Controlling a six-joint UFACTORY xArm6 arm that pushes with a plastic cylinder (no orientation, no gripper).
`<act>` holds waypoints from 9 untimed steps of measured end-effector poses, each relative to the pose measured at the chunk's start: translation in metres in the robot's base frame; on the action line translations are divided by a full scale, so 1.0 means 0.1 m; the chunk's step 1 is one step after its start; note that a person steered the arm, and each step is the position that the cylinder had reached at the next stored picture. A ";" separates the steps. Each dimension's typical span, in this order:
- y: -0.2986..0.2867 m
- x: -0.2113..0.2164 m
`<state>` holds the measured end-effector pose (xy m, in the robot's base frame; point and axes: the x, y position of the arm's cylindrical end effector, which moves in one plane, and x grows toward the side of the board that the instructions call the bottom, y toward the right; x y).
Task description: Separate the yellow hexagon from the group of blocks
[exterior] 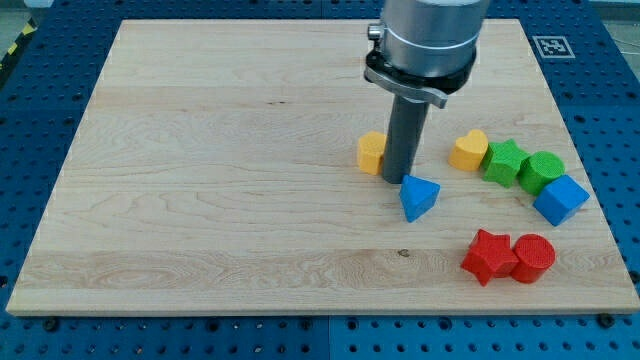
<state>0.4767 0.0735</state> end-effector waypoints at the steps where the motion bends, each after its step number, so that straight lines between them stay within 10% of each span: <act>1: -0.01 -0.20; 9: -0.81 -0.76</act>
